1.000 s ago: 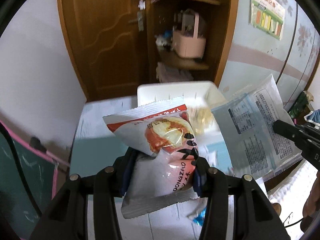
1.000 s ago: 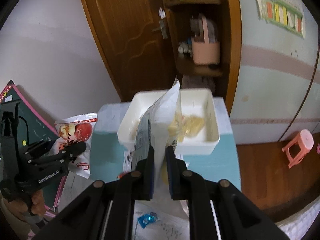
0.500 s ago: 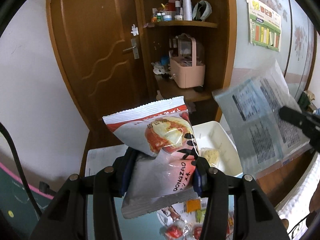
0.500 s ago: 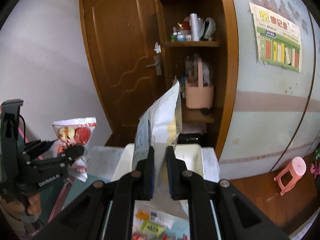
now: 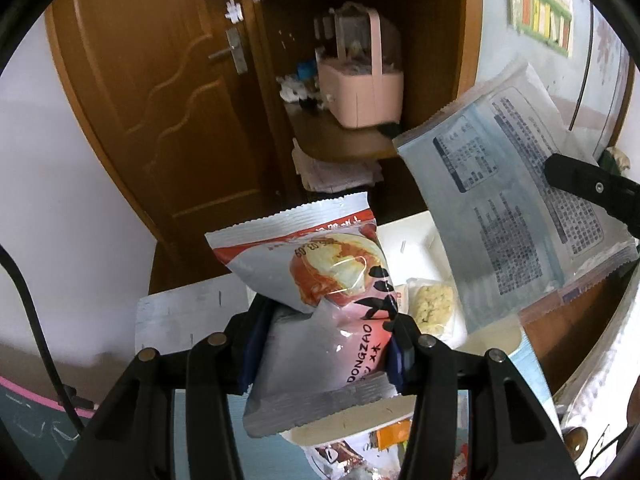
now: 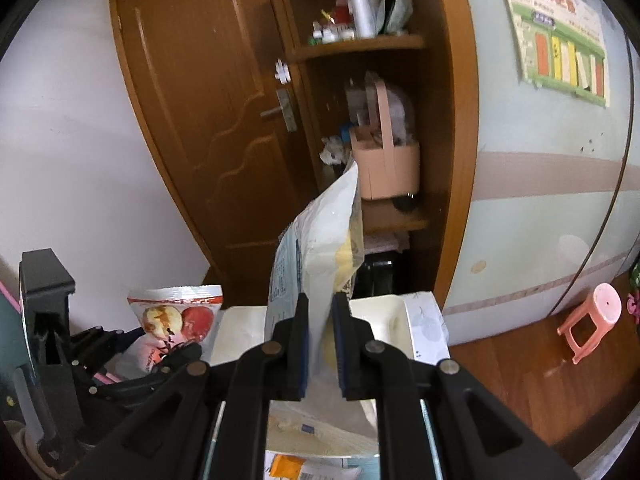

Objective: Organize snacks
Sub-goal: 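Lower both bags into the white tray and open both tools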

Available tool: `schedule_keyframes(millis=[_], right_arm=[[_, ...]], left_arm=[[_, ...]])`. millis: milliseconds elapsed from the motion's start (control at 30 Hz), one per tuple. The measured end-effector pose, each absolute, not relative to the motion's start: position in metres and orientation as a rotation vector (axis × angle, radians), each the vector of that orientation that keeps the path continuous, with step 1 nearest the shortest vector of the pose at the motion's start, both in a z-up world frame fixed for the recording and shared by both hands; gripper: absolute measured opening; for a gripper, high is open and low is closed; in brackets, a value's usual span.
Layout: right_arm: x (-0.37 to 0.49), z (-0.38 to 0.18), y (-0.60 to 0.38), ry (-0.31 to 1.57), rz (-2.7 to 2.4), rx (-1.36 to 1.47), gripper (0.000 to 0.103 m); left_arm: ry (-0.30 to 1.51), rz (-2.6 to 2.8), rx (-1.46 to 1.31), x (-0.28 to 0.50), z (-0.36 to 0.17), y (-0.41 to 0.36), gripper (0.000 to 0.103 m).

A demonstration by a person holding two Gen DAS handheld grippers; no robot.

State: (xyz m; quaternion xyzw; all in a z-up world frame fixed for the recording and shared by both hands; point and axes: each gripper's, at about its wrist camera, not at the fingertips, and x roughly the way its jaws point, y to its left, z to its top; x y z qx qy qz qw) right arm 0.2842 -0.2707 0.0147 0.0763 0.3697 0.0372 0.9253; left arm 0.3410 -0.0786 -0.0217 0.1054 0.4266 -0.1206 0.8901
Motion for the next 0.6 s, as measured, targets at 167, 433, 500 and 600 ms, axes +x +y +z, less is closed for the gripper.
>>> schedule_keyframes(millis=[167,433,500,600], right_arm=[[0.304,-0.014,-0.271,0.826,0.069,0.181,0.011],[0.321,-0.048,-0.275,0.917,0.083,0.185,0.012],[0.325,-0.055,-0.276,0.949,0.101,0.205,0.015],[0.325,-0.062,-0.279,0.972,0.104,0.227,0.019]], left_arm=[[0.935,-0.26,0.221,0.369,-0.047,-0.091,0.048],[0.993,-0.284,0.234,0.384,-0.073,-0.104,0.081],[0.988,-0.29,0.224,0.384,-0.074,-0.106,0.092],[1.003,-0.3,0.214,0.377,-0.075,-0.103,0.094]])
